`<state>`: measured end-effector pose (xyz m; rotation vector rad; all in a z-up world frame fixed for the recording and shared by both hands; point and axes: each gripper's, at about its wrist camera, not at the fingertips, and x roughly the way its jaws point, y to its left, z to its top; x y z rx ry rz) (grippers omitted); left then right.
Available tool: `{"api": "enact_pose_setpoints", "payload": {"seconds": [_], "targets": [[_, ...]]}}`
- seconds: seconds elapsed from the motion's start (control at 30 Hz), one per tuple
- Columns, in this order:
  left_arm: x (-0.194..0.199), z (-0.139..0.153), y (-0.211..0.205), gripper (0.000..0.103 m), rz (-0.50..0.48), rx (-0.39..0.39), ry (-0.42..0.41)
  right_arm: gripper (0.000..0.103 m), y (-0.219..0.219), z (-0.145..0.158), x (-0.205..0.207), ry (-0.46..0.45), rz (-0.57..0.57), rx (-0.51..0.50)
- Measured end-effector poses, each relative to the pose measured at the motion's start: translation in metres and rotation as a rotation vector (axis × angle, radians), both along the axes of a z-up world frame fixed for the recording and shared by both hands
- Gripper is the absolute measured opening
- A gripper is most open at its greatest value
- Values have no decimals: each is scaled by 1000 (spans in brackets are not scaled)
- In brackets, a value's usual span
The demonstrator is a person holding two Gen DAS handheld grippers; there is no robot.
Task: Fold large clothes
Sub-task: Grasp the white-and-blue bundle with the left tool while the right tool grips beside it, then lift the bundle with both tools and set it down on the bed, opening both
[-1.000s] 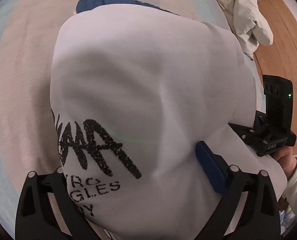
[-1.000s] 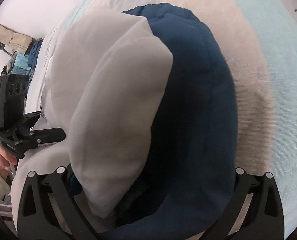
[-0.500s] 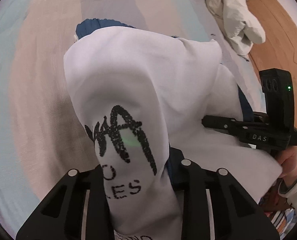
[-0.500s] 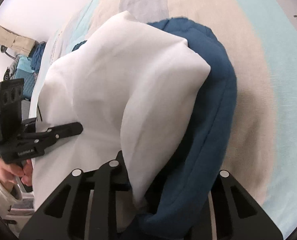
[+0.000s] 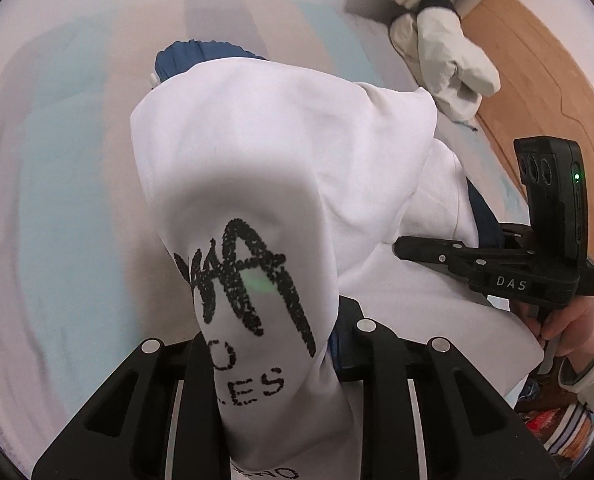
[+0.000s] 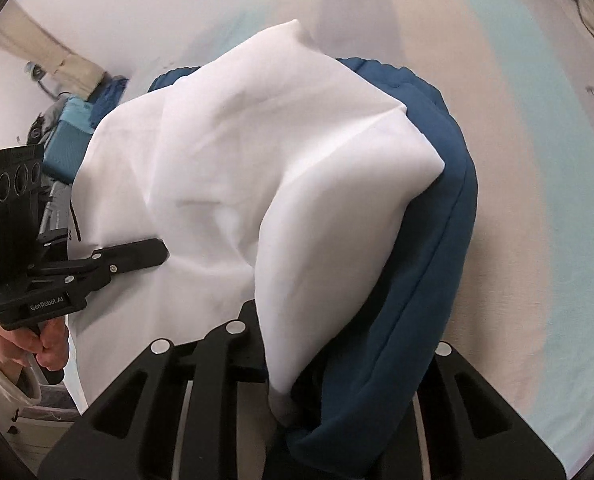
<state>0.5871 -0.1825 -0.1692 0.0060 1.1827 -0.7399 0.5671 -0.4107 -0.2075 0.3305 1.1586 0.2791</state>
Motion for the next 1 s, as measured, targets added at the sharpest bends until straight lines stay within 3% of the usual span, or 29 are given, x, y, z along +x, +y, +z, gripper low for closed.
{"api": "enact_pose_setpoints", "payload": {"seconds": [0.27, 0.53, 0.7, 0.77, 0.9, 1.0], "targets": [[-24, 43, 136, 22, 139, 25, -62, 19, 128, 47, 5, -76, 136, -10], [-61, 66, 318, 22, 331, 54, -86, 19, 320, 81, 6, -141, 343, -12], [-78, 62, 442, 22, 452, 84, -87, 19, 463, 87, 6, -168, 475, -23], [-84, 55, 494, 22, 509, 93, -80, 19, 492, 86, -9, -164, 499, -10], [-95, 39, 584, 22, 593, 129, -64, 18, 601, 72, -4, -149, 573, 6], [-98, 21, 644, 22, 647, 132, -43, 18, 660, 61, 0, -136, 611, 2]]}}
